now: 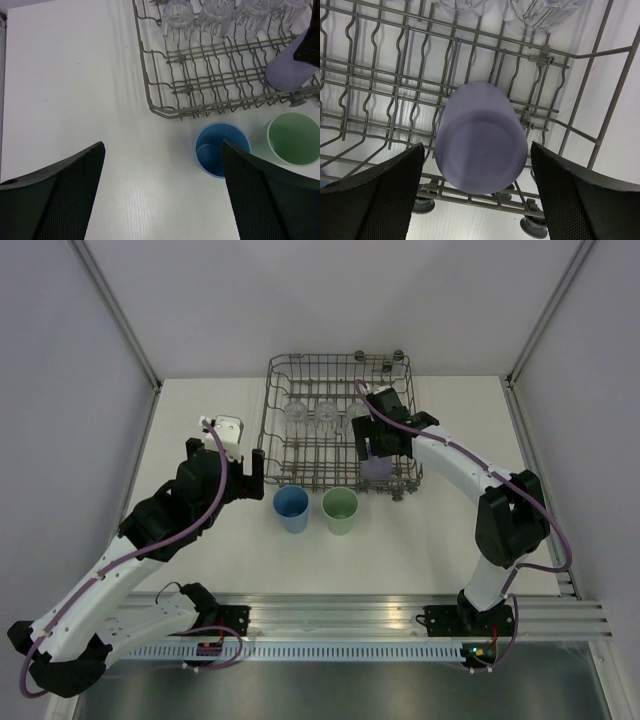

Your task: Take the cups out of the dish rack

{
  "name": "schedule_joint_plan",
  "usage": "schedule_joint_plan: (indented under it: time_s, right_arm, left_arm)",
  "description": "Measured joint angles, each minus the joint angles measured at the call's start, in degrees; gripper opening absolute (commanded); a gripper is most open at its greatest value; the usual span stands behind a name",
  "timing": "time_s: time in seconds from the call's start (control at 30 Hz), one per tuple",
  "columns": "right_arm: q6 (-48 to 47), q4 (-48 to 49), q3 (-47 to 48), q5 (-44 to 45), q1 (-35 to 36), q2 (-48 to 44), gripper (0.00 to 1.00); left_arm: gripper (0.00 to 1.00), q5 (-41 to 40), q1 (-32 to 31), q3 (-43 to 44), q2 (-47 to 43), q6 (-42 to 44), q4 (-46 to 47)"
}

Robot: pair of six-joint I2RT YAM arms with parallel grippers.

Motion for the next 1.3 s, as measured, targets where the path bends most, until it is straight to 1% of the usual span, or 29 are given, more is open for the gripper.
schedule_joint_plan:
  time_s: [0.13, 0.2, 0.23, 0.3, 0.33, 0.43, 0.5, 0.73, 0.87, 1.0, 1.3]
  right_arm:
    - [-0.3, 0.0, 0.5, 0.0, 0.0, 2.0, 0.83]
    - [-0.4, 0.0, 1.0, 0.1, 0.0, 2.6, 0.82]
    - [-0.5, 0.0, 1.2, 0.0, 0.0, 2.8, 0.76]
    - [-0.8, 0.0, 1.8, 0.0, -0.1, 3.0, 0.72]
    - [-0.9, 0.0, 2.2, 0.0, -0.2, 3.0, 0.64]
    - [-1.1, -0.1, 2.9, 0.0, -0.3, 3.0, 0.56]
    - [-1.2, -0.3, 3.2, 0.0, -0.3, 3.0, 0.52]
    - [-1.2, -1.7, 3.5, 0.0, -0.3, 1.0, 0.48]
    - [-1.2, -2.6, 3.5, -0.1, -0.4, -3.7, 0.46]
    - [-1.0, -2.7, 3.4, -0.7, -1.3, -11.6, 0.44]
    - [1.2, -1.7, 0.1, -7.8, -4.3, -33.6, 0.42]
  left_arm:
    - [1.0, 1.6, 0.0, -1.0, 0.8, 0.5, 0.0]
    - [1.0, 2.5, 0.0, -1.3, 0.8, 0.7, 0.0]
    - [1.0, 2.8, 0.0, -1.3, 0.8, 0.8, 0.0]
    - [1.0, 3.5, 0.0, -1.3, 0.9, 0.9, 0.0]
    - [1.0, 3.9, 0.0, -1.3, 0.9, 0.9, 0.0]
    - [1.0, 4.5, 0.0, -1.3, 1.3, 1.0, 0.0]
    - [1.0, 5.3, 0.0, -1.3, 1.5, 1.0, 0.0]
    - [1.0, 8.9, 0.0, -0.8, 1.8, 0.6, 0.0]
    - [1.0, 13.5, 0.0, 1.1, 2.5, -1.0, 1.5]
    - [1.0, 20.1, 0.0, 2.5, 3.4, -3.4, 5.7]
    - [1.0, 39.2, 0.0, 2.5, 6.3, -10.4, 21.4]
